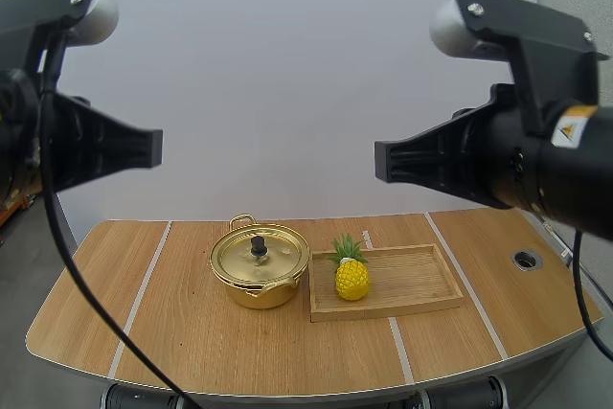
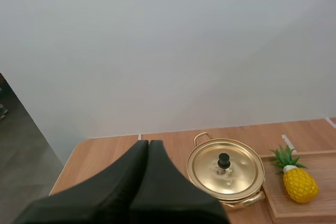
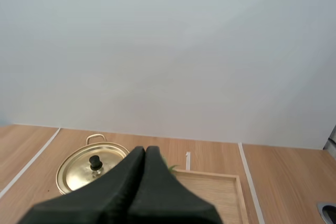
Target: Open the pot, put the grape inside, and close it
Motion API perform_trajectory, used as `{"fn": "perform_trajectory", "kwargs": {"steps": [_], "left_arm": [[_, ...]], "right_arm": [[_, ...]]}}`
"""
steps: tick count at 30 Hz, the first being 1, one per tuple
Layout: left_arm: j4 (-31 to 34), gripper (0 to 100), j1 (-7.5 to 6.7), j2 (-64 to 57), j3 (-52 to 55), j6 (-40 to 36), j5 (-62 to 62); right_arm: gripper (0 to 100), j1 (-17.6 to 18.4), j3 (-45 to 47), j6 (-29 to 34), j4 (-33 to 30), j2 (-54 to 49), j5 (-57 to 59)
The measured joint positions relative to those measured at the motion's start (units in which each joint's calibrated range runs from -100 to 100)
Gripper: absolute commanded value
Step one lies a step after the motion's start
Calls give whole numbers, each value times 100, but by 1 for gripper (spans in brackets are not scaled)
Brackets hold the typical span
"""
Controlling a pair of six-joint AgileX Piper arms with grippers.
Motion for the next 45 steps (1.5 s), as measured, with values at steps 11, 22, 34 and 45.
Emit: {"fn": "perform_trajectory", "kwargs": {"steps": [11,22,34,45], "left_arm": [[-10,0,0,-1480,1345,-294,-2276],[-10,0,7,-1488,2937,-315,-3999],[-13,0,7,-1477,3779,-315,-4654],[-13,0,7,-1477,4559,-109,-5972]], "right_arm": [[0,0,585,0,-73,-271,-1437],[0,0,2332,0,-261,-259,-4395],[0,109,3871,0,-591,-271,-6167],[0,524,4524,0,-1113,-479,-6479]]}}
